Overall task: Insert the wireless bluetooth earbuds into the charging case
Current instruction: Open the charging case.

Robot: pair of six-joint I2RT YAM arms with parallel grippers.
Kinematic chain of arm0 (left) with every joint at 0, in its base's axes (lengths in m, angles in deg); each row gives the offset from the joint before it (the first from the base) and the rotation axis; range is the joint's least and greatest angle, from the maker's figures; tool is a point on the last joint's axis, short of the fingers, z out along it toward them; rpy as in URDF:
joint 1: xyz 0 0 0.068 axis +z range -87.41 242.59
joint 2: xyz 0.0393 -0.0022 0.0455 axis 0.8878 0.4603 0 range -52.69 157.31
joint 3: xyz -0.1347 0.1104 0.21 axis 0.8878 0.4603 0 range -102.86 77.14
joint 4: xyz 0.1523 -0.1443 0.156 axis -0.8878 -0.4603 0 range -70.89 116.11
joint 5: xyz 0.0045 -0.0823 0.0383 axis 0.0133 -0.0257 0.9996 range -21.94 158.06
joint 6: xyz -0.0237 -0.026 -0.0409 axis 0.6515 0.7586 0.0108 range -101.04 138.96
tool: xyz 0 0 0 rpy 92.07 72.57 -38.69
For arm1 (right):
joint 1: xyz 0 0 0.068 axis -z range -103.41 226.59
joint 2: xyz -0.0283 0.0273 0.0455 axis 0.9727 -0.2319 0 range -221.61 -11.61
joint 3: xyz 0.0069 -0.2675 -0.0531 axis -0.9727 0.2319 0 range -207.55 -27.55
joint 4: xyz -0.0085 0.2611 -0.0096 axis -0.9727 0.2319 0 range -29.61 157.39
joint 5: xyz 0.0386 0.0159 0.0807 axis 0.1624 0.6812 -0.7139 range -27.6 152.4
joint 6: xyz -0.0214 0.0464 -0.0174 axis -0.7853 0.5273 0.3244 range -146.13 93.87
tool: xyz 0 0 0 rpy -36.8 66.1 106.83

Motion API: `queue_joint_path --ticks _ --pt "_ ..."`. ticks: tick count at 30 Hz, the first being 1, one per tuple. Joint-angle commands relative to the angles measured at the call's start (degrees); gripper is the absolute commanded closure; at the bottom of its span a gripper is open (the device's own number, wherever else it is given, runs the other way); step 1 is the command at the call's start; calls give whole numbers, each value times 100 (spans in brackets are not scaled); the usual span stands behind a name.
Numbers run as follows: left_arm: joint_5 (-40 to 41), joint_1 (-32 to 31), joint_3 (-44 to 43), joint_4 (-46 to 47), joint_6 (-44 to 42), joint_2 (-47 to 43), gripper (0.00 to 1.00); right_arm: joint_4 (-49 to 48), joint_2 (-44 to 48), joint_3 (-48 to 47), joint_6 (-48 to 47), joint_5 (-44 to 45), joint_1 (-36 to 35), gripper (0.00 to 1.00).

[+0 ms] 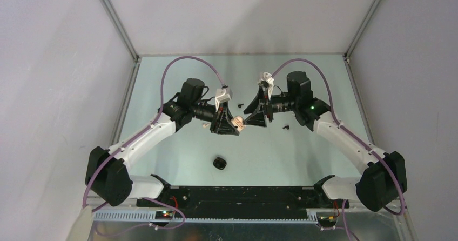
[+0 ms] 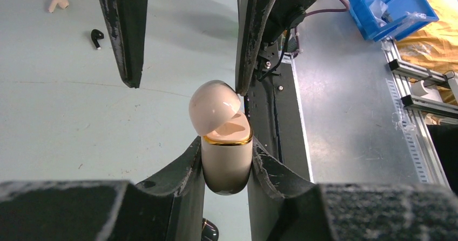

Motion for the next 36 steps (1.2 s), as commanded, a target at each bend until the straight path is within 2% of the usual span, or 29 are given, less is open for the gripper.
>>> queue_joint_path --ticks 1,16,20,25,31,36 --pt "-295 -57 -236 63 -159 -159 100 34 196 -32 -209 176 58 41" --pt "-313 -58 -262 27 -183 -120 100 120 562 -35 -397 298 281 34" --pt "-310 -55 -264 39 -157 -114 100 133 569 -36 -395 256 153 31" --pt "-282 -58 -264 53 -140 -122 100 263 473 -35 -672 651 -270 20" --pt "-266 -56 -256 52 -144 -147 100 176 320 -30 -686 1341 -494 17" --pt "-291 -55 -256 48 -157 -155 100 114 288 -36 -646 1615 -372 16"
